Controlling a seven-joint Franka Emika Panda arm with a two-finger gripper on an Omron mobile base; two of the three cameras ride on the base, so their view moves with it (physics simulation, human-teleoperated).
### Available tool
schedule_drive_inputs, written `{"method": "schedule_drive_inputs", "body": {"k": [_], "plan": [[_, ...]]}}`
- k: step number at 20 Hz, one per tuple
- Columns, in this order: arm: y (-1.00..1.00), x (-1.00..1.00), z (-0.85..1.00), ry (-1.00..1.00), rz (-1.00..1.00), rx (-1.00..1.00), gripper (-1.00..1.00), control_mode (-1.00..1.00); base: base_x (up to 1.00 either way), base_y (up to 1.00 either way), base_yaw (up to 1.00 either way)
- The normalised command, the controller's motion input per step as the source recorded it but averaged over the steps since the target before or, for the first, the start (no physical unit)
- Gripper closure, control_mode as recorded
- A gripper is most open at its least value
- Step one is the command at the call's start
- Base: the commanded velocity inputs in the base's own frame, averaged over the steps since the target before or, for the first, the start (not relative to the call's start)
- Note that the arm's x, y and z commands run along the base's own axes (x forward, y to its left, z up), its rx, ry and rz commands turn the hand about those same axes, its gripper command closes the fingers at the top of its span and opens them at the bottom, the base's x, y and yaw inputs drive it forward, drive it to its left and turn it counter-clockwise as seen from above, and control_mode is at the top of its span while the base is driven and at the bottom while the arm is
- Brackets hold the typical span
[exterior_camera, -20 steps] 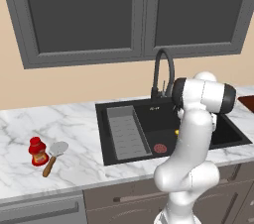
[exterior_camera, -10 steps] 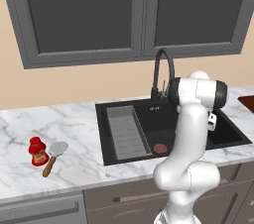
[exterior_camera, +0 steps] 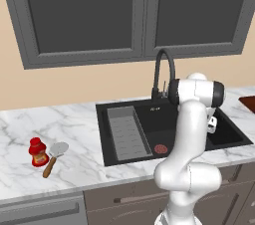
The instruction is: Pick up all produce items and place them in the sink. Turn on the sink faucet to wash them. Then turn the sink off and put them in the tray.
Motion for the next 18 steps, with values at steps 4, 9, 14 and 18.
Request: {"method": "schedule_drive_inputs", "body": {"k": [4,9,14,18], "plan": [[0.00,0.00,-0.17,0.00,0.00,0.00,1.00,-1.00,0.00,0.00,0.00],[0.00,0.00,-0.15,0.00,0.00,0.00,1.00,-1.00,0.00,0.00,0.00],[0.00,0.00,-0.20,0.00,0.00,0.00,1.00,-1.00,0.00,0.00,0.00],[0.01,0.03,-0.21,0.00,0.00,0.00,1.00,-1.00,0.00,0.00,0.00]]}}
